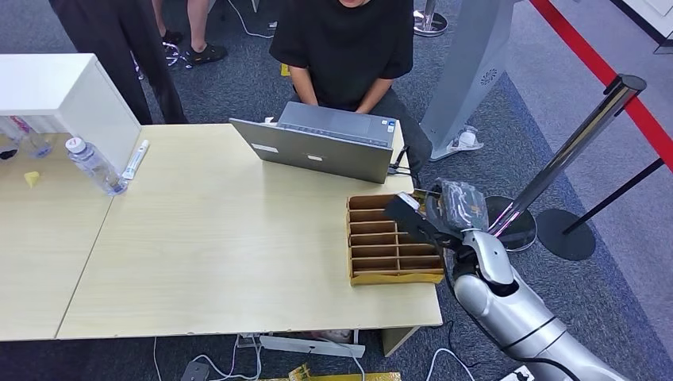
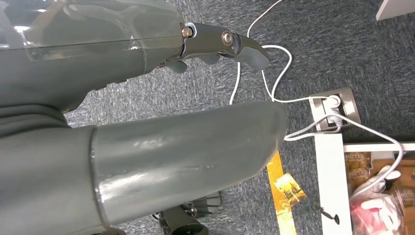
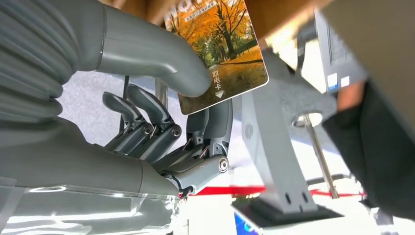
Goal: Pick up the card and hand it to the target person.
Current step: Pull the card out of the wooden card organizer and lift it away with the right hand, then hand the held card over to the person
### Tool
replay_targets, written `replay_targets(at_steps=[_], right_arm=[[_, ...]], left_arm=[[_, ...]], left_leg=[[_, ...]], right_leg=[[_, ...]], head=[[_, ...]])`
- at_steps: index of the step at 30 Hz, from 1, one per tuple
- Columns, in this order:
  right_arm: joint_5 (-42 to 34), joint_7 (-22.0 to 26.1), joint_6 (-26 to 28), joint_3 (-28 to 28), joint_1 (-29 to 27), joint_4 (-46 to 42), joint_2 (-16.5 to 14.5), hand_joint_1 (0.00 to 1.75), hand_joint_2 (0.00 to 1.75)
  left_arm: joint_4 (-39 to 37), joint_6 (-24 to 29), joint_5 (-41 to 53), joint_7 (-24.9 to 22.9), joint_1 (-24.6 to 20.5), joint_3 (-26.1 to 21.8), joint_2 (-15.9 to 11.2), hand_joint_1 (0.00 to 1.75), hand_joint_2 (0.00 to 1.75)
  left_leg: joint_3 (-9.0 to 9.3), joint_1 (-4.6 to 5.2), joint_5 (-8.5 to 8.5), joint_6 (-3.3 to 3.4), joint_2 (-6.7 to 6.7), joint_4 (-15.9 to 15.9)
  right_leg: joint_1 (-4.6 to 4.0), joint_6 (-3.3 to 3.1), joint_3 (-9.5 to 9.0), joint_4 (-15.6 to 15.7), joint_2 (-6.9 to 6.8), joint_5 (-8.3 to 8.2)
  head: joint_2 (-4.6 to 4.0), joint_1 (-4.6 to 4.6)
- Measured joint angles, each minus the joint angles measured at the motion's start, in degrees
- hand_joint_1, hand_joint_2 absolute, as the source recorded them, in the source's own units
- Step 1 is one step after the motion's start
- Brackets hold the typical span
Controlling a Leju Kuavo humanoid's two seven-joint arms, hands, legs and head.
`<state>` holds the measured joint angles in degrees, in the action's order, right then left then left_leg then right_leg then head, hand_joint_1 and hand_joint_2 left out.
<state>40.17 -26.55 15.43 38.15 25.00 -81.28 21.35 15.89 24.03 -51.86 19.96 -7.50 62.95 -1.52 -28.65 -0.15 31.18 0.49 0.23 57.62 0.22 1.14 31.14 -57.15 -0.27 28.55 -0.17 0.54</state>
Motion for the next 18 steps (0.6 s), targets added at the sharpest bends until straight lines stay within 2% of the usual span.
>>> replay_targets(at_steps=[10,18], right_arm=[[1.26,-1.99,-0.62,-3.42,1.33,-9.51,3.60,1.75,1.75],[1.95,-2.27,-1.37,-4.29,2.11,-14.65,4.29,1.75,1.75]], left_arm=[[-0.02,0.18,-0.09,0.31,0.59,-0.02,-0.01,0.00,0.00],[-0.02,0.60,-0.10,0.55,0.56,-0.02,0.00,0.00,0.00]], left_leg=[[0.01,0.00,0.00,0.00,0.00,0.00],[0.01,0.00,0.00,0.00,0.00,0.00]], right_leg=[[0.00,0.00,0.00,0.00,0.00,0.00],[0.00,0.00,0.00,0.00,0.00,-0.01]], head=[[0.00,-0.01],[0.00,-0.01]])
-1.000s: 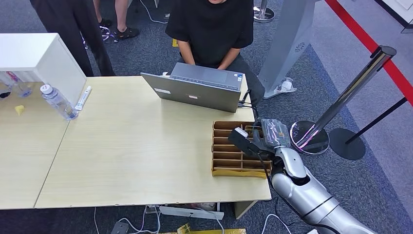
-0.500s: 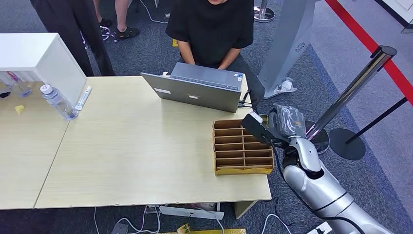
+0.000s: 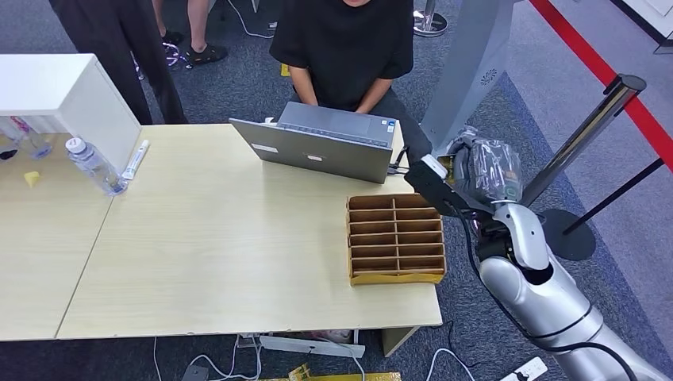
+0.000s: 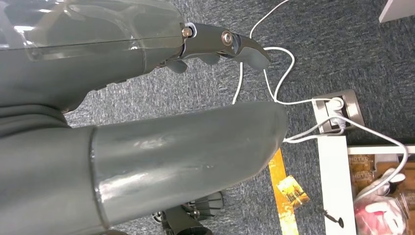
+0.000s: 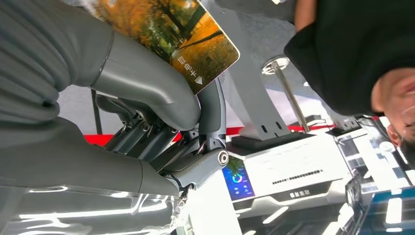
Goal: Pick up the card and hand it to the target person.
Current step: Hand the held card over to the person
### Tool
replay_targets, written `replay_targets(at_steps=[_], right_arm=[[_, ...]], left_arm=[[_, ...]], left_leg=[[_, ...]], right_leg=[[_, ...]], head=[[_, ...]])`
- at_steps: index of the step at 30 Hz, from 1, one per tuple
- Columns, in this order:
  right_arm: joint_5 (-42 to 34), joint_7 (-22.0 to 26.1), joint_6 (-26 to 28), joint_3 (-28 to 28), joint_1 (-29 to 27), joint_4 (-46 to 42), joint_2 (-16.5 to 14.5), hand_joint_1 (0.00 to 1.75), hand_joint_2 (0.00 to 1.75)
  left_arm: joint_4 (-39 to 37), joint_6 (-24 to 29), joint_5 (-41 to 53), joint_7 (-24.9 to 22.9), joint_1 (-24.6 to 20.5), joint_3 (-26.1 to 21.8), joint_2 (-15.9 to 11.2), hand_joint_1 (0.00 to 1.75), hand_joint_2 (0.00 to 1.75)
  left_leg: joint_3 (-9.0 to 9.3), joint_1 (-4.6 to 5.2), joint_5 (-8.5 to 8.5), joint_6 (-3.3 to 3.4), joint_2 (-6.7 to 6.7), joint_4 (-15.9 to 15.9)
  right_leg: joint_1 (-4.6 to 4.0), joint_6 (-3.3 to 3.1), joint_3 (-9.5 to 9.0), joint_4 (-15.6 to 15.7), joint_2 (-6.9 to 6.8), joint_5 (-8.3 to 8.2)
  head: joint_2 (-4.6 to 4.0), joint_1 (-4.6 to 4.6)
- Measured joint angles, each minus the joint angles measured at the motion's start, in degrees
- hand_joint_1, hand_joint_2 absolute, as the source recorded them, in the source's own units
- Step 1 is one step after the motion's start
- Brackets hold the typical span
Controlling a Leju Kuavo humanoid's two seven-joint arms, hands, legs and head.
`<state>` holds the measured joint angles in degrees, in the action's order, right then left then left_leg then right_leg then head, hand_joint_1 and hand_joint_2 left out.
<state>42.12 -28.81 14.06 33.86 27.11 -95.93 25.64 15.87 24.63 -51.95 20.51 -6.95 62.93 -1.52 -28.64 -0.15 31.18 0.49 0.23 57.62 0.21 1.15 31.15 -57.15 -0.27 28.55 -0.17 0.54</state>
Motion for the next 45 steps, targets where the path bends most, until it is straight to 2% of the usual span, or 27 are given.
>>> replay_targets(at_steps=[4,7,11,14,18,24,28,33,45], right_arm=[[-1.37,0.04,0.70,-0.17,0.16,-1.08,0.02,1.75,1.75],[-6.57,1.52,4.13,-0.63,0.17,-1.10,-0.02,1.75,1.75],[-17.69,5.92,13.88,-2.26,0.02,-0.16,-0.33,1.75,1.75],[-21.44,9.27,21.90,-4.04,-0.18,1.80,-0.61,1.75,1.75],[-16.77,13.03,25.12,-7.69,-0.73,4.52,-1.91,1.75,1.75],[-0.78,16.52,25.17,-15.71,-1.63,7.02,-5.37,1.75,1.75],[5.49,16.53,25.17,-19.46,-1.78,7.81,-6.96,1.75,1.75],[15.04,13.32,25.15,-21.22,-1.81,8.89,-7.93,1.75,1.75],[17.38,12.53,25.15,-21.34,-1.81,11.60,-9.85,1.75,1.75]], left_arm=[[0.00,0.01,0.00,0.02,-0.02,0.00,0.01,0.00,0.00],[0.00,0.05,0.00,0.01,-0.02,0.00,0.01,0.00,0.00],[0.00,0.11,0.06,-0.17,-0.04,0.00,0.01,0.00,0.00],[0.00,0.17,0.46,-0.72,-0.08,0.02,0.03,0.00,0.00],[0.00,0.20,1.03,-1.43,-0.30,0.03,0.16,0.00,0.00],[0.00,0.20,1.97,-2.32,-0.65,0.04,0.45,0.00,0.00],[0.00,0.19,2.48,-2.74,-0.82,0.04,0.49,0.00,0.00],[0.00,0.10,2.88,-3.05,-1.01,0.04,0.52,0.00,0.00],[0.00,0.08,3.13,-3.11,-1.13,0.04,0.60,0.00,0.00]], left_leg=[[-0.01,0.00,0.00,0.00,0.00,0.00],[-0.01,0.00,0.00,0.00,0.00,0.00],[-0.02,0.00,0.00,0.00,0.01,0.00],[-0.02,0.00,0.00,0.00,0.02,0.00],[-0.02,0.00,0.00,0.00,0.02,0.00],[-0.02,-0.01,0.00,0.00,0.05,0.00],[-0.03,0.00,0.00,0.00,0.04,0.00],[-0.04,0.00,0.00,0.00,0.04,0.00],[-0.03,0.00,0.00,0.00,0.04,0.00]], right_leg=[[0.00,0.00,0.00,0.00,0.00,0.00],[0.00,0.00,0.00,0.00,0.00,0.00],[0.00,0.00,0.00,0.00,-0.01,0.00],[0.00,0.00,0.01,0.00,-0.02,0.00],[0.00,0.00,0.01,0.00,-0.02,0.00],[0.00,0.00,0.01,0.00,-0.03,0.00],[0.00,0.00,0.01,0.00,-0.03,0.00],[0.00,0.00,0.01,0.00,-0.03,0.00],[0.00,0.00,0.01,0.00,-0.02,0.00]], head=[[0.00,0.01],[0.00,0.01],[0.00,-0.01],[0.00,0.00],[0.00,-0.01],[0.00,-0.01],[-0.01,0.00],[0.00,0.01],[0.00,-0.01]])
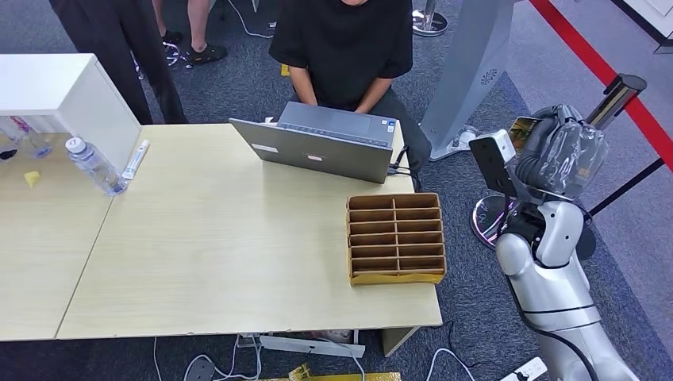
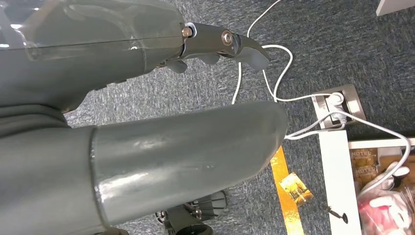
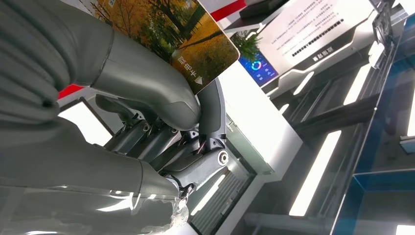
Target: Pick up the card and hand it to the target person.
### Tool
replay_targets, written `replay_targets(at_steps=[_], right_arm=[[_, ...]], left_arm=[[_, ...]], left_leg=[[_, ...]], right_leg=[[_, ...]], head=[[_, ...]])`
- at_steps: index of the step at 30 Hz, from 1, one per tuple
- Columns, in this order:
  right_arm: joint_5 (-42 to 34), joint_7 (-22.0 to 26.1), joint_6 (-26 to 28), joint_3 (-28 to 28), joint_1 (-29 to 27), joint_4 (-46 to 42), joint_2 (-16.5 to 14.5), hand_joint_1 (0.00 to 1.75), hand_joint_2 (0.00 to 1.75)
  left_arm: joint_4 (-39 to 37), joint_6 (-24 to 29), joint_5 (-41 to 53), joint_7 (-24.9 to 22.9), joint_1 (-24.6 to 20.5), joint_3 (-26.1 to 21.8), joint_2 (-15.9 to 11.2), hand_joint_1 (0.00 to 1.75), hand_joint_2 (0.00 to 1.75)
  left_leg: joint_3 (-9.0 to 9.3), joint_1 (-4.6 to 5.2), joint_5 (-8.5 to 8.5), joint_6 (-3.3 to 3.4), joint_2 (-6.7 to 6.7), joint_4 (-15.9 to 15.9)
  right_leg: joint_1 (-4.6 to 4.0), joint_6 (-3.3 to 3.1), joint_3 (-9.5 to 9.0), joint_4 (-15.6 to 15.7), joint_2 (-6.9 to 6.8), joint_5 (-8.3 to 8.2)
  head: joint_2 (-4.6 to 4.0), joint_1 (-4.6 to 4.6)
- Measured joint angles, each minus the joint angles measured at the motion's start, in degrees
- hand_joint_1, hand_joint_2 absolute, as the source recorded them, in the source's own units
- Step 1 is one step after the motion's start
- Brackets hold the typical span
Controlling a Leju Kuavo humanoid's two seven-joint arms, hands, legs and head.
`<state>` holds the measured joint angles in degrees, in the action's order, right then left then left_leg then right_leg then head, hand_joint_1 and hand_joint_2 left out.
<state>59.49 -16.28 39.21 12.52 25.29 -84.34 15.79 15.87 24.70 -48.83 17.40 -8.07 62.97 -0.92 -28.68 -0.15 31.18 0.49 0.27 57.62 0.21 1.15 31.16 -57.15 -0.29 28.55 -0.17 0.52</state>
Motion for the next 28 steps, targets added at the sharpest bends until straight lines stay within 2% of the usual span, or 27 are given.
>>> replay_targets(at_steps=[6,16,28], right_arm=[[-2.09,1.98,0.00,0.02,0.01,1.50,-1.30,1.75,1.75],[-11.09,11.05,0.00,-0.57,0.34,8.14,-7.50,1.75,1.75],[-15.50,11.54,0.00,-0.30,2.86,14.64,-11.91,1.75,1.75]], left_arm=[[0.00,-0.01,0.31,-0.12,-0.03,0.00,0.00,0.00,0.00],[0.00,0.02,1.04,-0.63,-0.33,0.00,0.00,0.00,0.00],[0.00,0.01,1.57,-0.90,-0.65,0.01,0.00,0.00,0.00]], left_leg=[[-0.01,0.00,0.00,0.00,0.00,0.00],[-0.01,-0.01,-0.01,-0.01,0.00,-0.01],[-0.03,-0.01,-0.01,-0.01,0.00,-0.01]], right_leg=[[0.00,0.00,-0.01,0.00,0.00,0.00],[-0.01,0.00,0.00,-0.01,0.00,0.00],[0.00,0.00,0.00,-0.02,0.00,0.00]], head=[[0.00,0.01],[0.00,0.01],[0.00,0.01]])
